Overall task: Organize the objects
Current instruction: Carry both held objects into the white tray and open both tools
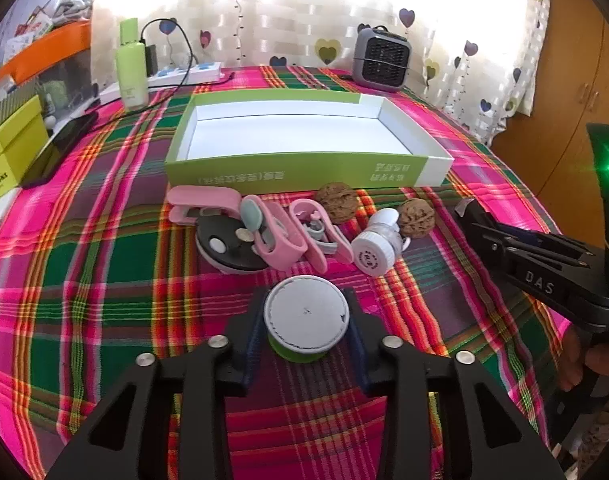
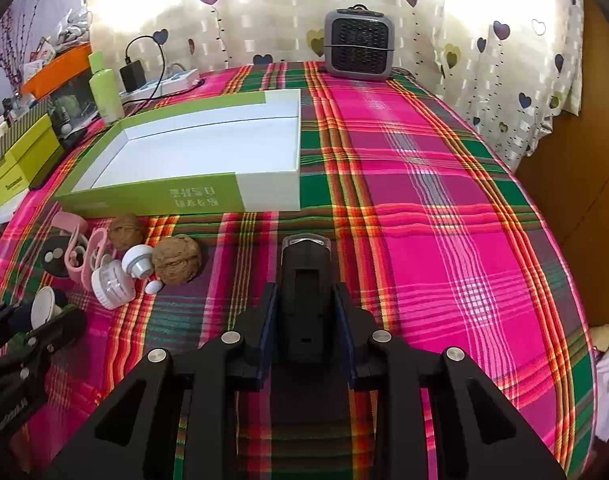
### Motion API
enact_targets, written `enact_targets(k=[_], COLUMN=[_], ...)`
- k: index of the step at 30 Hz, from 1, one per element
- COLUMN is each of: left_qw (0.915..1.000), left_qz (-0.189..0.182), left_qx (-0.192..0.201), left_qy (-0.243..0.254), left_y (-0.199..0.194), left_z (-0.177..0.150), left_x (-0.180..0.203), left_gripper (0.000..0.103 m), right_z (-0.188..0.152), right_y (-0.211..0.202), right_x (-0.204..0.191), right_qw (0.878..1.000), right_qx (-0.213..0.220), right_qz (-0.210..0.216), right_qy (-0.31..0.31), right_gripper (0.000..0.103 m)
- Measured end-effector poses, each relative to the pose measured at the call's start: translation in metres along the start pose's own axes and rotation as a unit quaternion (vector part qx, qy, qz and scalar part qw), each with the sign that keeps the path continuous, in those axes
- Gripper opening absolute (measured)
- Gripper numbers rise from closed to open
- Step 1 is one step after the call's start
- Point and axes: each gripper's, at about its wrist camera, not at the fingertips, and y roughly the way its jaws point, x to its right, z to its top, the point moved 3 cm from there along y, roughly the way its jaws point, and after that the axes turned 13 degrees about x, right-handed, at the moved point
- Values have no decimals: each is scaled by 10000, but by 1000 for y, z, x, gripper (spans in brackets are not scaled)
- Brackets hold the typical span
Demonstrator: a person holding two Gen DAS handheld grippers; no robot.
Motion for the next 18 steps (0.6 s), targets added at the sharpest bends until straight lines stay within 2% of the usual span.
enact_targets(k=[18], left_qw=[9999], left_qz=[29], left_qx=[28], left_qy=[-97], left_y=[-8], left_z=[4], left_x=[-3], left_gripper=[30], right_z=[5], right_y=[-16], right_x=[-11], right_qw=[9985], right_qx=[179], right_qz=[513], right_qy=[-53], right_gripper=[28])
